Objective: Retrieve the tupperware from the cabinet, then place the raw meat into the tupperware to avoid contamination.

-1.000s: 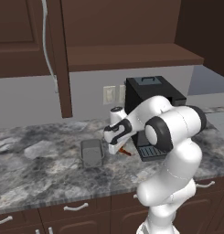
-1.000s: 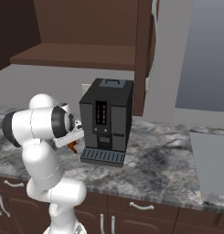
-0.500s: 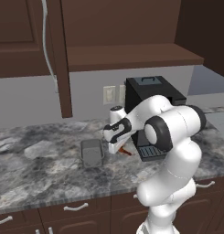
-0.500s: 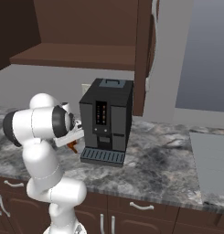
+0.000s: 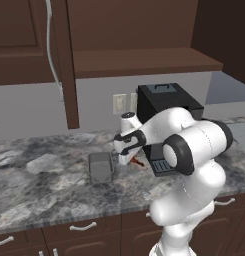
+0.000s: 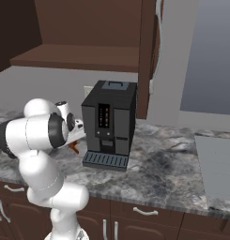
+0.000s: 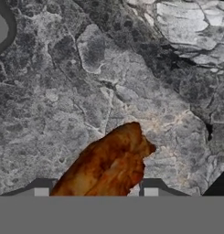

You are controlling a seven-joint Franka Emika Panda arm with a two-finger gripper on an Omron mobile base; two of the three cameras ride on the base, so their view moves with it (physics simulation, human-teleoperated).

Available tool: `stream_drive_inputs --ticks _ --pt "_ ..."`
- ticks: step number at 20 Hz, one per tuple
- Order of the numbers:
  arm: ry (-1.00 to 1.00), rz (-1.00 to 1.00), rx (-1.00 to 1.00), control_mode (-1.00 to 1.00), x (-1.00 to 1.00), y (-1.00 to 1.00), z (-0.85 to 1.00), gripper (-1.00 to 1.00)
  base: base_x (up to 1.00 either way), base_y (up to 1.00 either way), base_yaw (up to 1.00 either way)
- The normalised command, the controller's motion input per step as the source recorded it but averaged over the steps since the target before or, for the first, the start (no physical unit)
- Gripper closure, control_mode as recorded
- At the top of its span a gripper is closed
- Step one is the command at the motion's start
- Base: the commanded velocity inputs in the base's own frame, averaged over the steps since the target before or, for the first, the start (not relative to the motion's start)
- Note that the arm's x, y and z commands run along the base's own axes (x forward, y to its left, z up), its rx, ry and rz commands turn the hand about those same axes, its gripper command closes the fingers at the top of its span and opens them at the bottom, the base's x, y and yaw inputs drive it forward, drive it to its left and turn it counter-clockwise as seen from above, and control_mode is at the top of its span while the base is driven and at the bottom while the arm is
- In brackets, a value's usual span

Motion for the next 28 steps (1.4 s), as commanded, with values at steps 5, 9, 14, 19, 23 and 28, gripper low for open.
stream_drive_inputs --ticks 5,9,14,19,23,28 --pt "0.0 -0.04 0.0 -1.0 0.0 0.05 0.43 1.0 0.0 0.0 0.0" --pt "0.0 -0.06 0.0 -1.0 0.0 0.08 0.47 1.0 0.0 0.0 0.0" --pt "0.0 -0.07 0.01 -1.0 -0.03 0.14 0.45 1.0 0.0 0.0 0.0" --pt "0.0 -0.08 0.04 -1.0 -0.14 0.16 0.3 1.0 0.0 0.0 0.0" --pt "0.0 -0.09 0.05 -1.0 -0.19 0.17 0.25 1.0 0.0 0.0 0.0" --pt "-0.01 -0.11 0.05 -1.0 -0.19 0.2 0.21 1.0 0.0 0.0 0.0"
